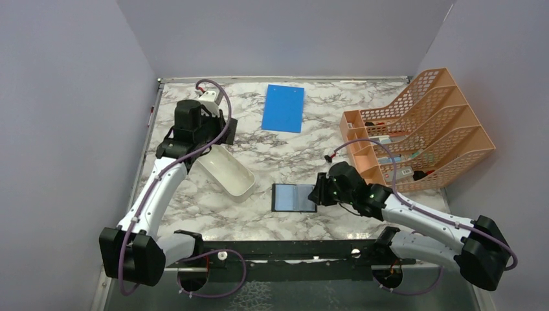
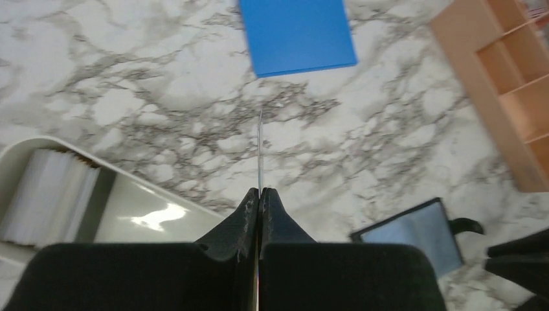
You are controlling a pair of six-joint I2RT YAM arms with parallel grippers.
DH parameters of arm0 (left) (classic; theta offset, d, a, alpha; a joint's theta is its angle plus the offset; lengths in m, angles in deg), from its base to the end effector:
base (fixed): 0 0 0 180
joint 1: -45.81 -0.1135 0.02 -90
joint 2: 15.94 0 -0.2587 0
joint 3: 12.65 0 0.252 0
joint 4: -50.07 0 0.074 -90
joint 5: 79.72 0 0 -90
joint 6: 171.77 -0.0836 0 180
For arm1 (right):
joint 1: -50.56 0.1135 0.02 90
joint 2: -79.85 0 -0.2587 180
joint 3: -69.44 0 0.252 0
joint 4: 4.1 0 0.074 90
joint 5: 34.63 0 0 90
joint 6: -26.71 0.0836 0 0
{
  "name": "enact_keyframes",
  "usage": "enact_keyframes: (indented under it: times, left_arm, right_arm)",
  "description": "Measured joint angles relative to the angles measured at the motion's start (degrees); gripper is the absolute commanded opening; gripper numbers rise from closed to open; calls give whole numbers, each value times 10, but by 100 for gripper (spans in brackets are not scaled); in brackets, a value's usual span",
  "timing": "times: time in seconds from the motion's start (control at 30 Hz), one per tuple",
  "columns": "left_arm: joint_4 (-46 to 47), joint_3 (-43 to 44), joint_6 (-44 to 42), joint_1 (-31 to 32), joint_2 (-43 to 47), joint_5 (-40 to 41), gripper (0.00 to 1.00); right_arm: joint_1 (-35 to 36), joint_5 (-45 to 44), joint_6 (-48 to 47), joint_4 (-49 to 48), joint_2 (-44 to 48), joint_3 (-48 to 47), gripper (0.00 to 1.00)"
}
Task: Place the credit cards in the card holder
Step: Pick up the credit card from the storage box, then insert the credit card into the card holder.
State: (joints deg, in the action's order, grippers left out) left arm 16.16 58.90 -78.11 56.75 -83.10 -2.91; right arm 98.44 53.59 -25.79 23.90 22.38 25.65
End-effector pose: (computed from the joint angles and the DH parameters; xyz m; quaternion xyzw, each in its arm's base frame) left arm 0.2969 -0.0768 0.2946 0.1122 0.8528 -0.1620 0.4836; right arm 0.1652 0.1788 0.1672 -0.0762 0.9091 0.2671 0.3104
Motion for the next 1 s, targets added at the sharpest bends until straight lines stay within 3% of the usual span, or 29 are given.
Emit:
enact_keyframes:
  times: [0.23,0.43,0.8,1.0]
  left_arm:
    - [23,-4,168,0,33,-118,0]
    - [54,-43,260,25,59,-162,0]
    - [155,-175,388,170,96,-130,0]
    - [226,-232,443,262,51,-68,0]
  right_arm:
    - [0,-2,2,0,-23,4,30]
    - [0,-17,2,7,-38,-2,30]
    - [0,-53,0,4,-76,-2,29]
    - [0,-72,0,2,-118,-4,26]
